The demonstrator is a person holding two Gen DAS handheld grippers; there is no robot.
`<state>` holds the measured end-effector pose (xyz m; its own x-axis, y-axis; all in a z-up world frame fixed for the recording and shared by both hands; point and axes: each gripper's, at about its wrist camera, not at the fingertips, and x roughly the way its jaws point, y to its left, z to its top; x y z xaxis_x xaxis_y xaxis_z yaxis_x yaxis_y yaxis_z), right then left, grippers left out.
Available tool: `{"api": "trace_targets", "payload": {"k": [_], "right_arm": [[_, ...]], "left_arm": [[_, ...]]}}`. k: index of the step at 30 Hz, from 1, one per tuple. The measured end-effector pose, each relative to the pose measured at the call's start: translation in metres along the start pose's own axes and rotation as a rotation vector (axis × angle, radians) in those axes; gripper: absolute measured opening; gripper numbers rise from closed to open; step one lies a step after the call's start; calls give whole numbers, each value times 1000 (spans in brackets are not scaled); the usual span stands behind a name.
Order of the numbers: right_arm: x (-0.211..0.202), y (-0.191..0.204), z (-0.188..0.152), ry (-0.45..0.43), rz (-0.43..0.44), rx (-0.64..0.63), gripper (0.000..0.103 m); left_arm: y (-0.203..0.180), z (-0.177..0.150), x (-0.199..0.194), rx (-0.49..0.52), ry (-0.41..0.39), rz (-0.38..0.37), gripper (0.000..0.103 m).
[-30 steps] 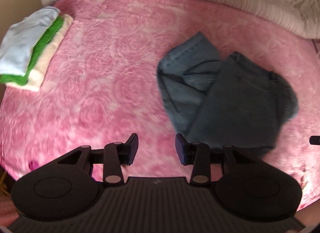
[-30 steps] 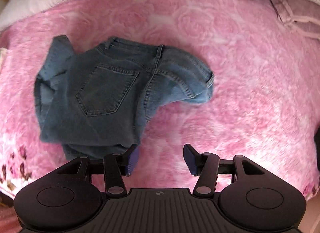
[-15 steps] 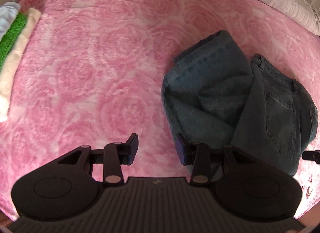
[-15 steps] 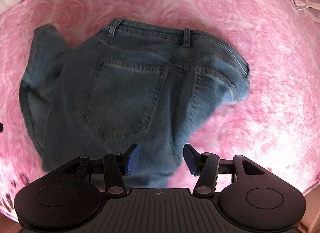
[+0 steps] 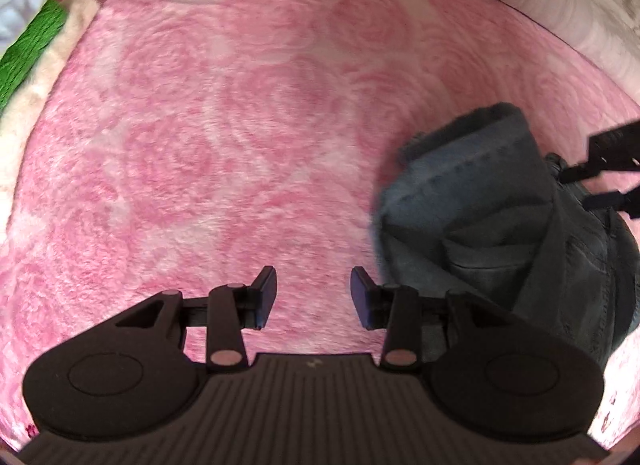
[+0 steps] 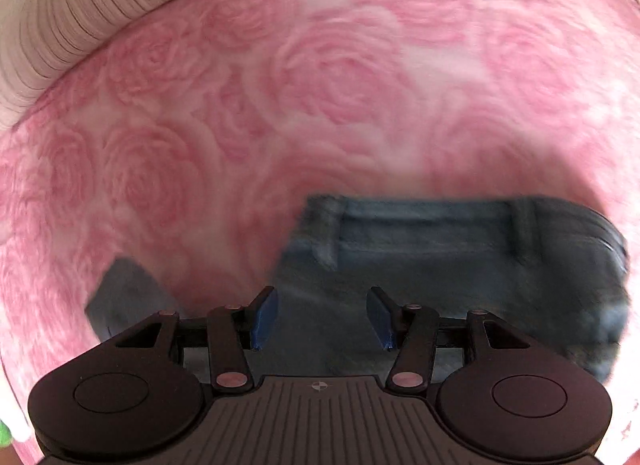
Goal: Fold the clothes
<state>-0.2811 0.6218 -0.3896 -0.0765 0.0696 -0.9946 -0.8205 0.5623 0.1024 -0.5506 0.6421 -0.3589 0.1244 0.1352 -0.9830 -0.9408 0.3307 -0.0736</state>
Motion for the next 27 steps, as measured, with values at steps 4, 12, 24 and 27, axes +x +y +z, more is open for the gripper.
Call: {"api": "trace_targets", "payload": {"k": [4, 12, 24, 27], "right_arm": [[38, 16, 7, 49, -100, -64, 56], [-1, -31, -41, -81, -49, -105, 16], [-111, -221, -164, -178, -90, 356, 16], [-111, -256, -191, -153, -52, 518, 16]], "left_arm": [[6, 4, 4, -16, -6, 3, 36], [-5, 13, 9, 40, -31, -46, 36], [-21, 25, 71, -20, 74, -268, 39], [-22, 26, 84, -89, 91, -310, 14]]}}
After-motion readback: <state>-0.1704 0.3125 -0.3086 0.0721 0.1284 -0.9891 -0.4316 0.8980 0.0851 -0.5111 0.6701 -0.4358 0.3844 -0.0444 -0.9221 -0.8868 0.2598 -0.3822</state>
